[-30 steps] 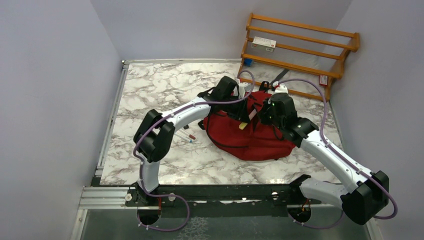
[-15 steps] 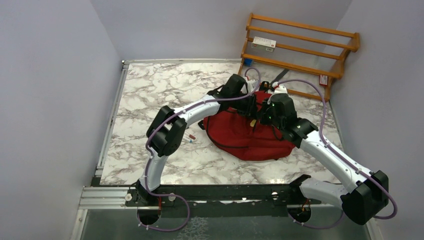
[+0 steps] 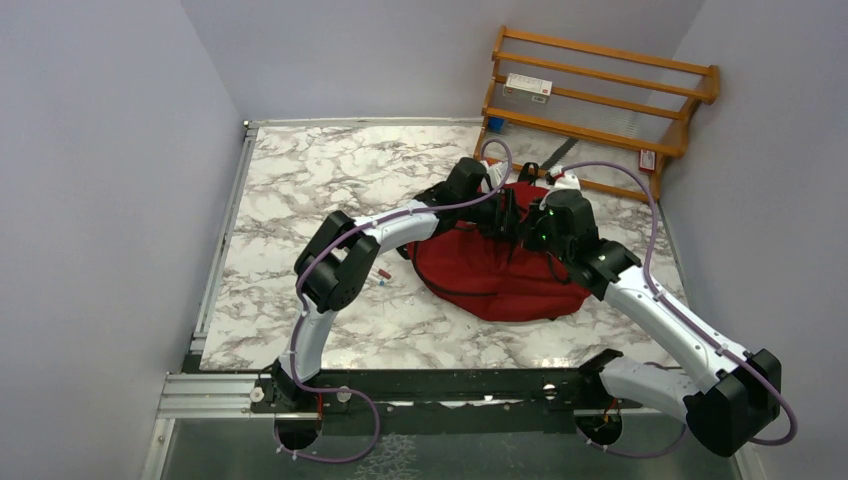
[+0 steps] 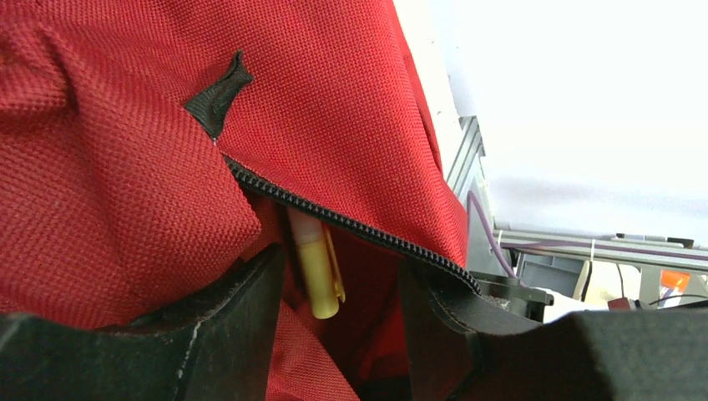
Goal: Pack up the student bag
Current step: Place the stationery in the student bag, then pick up the stationery from the center of the board.
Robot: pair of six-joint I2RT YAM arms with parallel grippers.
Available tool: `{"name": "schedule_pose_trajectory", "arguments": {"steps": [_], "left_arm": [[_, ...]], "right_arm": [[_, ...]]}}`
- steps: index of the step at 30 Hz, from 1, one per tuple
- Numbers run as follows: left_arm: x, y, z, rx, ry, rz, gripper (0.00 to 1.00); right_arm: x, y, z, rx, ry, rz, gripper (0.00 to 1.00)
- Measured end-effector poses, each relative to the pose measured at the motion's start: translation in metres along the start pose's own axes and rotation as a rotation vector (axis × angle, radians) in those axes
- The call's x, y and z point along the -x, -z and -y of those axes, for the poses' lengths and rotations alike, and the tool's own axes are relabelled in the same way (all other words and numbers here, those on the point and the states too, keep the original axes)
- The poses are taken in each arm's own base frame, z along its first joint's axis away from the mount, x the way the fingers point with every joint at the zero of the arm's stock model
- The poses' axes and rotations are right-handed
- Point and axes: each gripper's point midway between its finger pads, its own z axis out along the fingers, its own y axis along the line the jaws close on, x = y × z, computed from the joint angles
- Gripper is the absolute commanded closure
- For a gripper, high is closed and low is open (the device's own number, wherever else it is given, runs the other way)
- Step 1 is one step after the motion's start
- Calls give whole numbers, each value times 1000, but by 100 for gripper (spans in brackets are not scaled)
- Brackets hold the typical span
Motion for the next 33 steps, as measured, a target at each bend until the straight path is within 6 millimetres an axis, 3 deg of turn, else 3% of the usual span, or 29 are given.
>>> {"name": "schedule_pose_trajectory", "arguments": {"steps": [11,16,23,26,30,33], "left_arm": [[1,3,-3,19,-37,8,47],[-3,21,-1,35,-58,9,49],[21,65,4,62,-127,68,49],[34,93,-3,103,-156,117,49],[49,135,-36,245,-138,211,49],[57,176,-76,413,-94,307,49]], "right_arm": [[0,1,0,1,-3,2,99],[1,1,0,1,-8,5,99],[-2,1,1,0,-8,3,100],[-4,0,2,-1,-6,-2,99],[-4,0,2,-2,-6,-2,100],[-4,0,2,-1,-5,-2,99]]}}
